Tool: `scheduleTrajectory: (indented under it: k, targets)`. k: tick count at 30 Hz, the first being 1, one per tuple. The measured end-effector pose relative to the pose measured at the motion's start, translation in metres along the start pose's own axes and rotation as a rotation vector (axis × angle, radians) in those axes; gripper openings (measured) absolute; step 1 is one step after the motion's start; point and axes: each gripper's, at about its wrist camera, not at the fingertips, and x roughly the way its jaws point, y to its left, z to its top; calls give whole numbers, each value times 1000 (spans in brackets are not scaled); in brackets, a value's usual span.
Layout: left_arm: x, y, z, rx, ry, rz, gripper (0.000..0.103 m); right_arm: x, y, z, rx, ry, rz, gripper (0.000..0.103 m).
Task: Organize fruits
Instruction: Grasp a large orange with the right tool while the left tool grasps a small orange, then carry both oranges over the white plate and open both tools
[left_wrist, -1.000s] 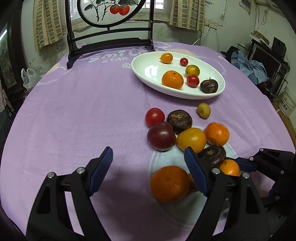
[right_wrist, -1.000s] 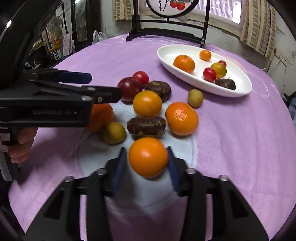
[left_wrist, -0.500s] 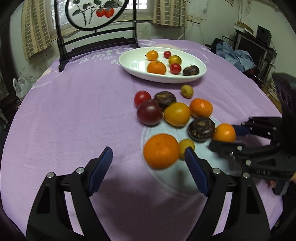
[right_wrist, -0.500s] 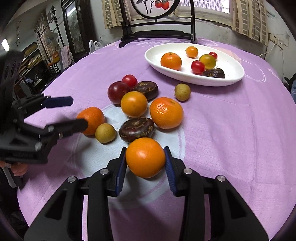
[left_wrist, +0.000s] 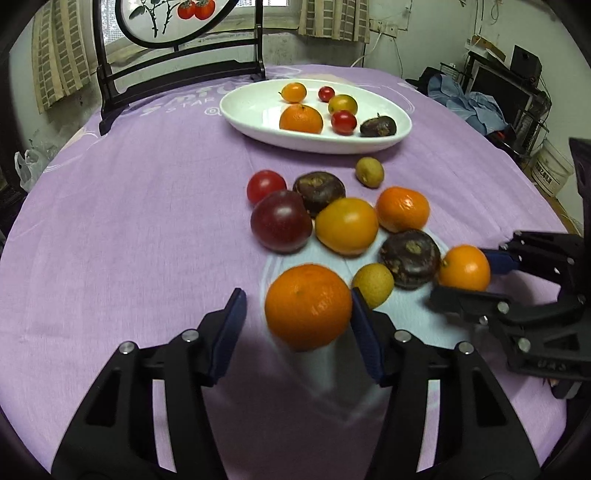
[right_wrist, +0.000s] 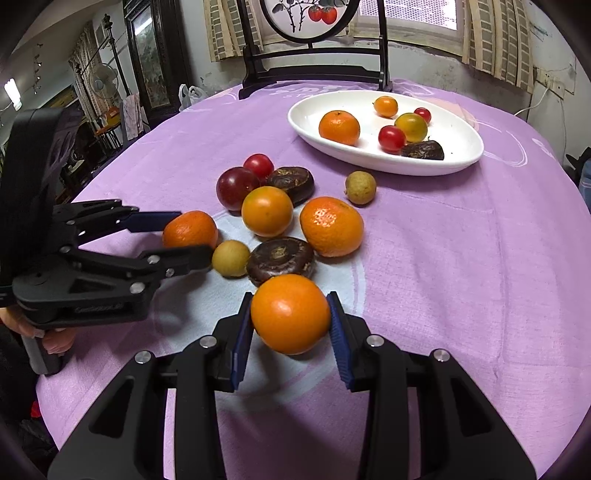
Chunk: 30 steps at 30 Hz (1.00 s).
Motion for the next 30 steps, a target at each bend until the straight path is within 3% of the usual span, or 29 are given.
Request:
scheduleTrajectory:
  k: [3, 6, 13, 17, 21, 24, 30]
  targets:
    - [6, 5, 4, -39, 5, -23, 58, 0, -3, 0, 15, 3, 7, 39]
    - [4, 3, 5, -43, 5, -55, 44, -1, -7, 0, 31, -7, 1, 39]
    - [-9, -1, 1, -33, -3, 10, 44, -13, -17, 0, 71, -58, -38, 39]
    - [-33, -5, 7, -20, -39, 20, 43, -35, -21, 7, 104, -136, -49, 39]
    - [-66, -13, 36, -7, -140, 41, 43, -65, -21, 28, 82, -216, -40, 39]
    - [-76, -17, 70, -23, -199, 41, 43, -79, -24, 52, 43, -273, -85, 39]
    - [-38, -19, 132, -75, -176, 70, 44, -65, -50, 98, 71, -313, -109, 39]
